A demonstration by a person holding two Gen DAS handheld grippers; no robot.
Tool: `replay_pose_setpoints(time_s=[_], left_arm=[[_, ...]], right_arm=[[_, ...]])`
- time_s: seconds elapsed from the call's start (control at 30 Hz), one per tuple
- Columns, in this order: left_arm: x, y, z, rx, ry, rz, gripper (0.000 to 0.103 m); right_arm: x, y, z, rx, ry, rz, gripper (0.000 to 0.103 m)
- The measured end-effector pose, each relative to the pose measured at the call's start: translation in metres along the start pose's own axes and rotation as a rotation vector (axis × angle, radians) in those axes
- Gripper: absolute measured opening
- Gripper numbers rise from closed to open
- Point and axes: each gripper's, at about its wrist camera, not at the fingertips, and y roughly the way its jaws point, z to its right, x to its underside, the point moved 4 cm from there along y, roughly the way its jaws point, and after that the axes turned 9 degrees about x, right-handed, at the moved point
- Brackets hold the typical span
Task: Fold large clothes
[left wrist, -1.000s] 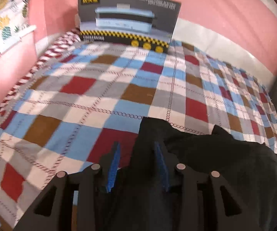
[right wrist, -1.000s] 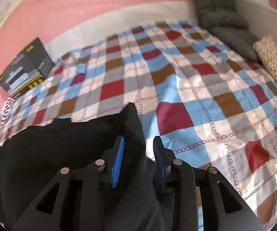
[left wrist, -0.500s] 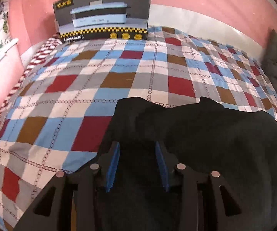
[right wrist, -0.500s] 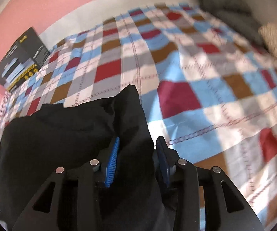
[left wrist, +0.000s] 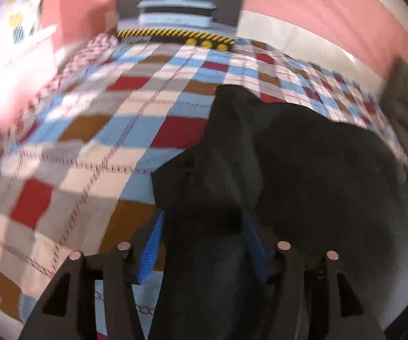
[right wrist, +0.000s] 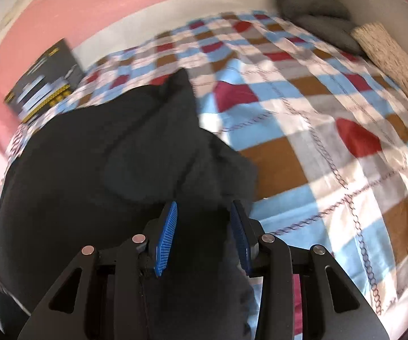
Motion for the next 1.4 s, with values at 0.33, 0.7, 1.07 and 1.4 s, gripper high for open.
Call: replay_pose_setpoints(time_s=[0.33,0.7,1.07,1.4], left_arm=[[0.037,-0.057,0.047,-0.002,0.138,0.060,0.055],[0.070,-0.051,0.057,-0.044,0.176,-0.011,0.055],[0.066,-0.057,0.054,-0.053,0.147,-0.001,0.055],[0.039,-0.040,0.011,-0.056,0.022,-0.009,0.057]], right_arm=[[0.031,-0.055,-0.033,-0.045,-0.098,0.046,0.039],[0.058,-0.048,-0.023,-0.014,-0.114,0.005,0.039],[0.047,-0.048,-0.008,0.003,-0.050,-0.001,0.038],[0.033,-0.021,0.013,-0.061,0.034,-0.040,0.069]])
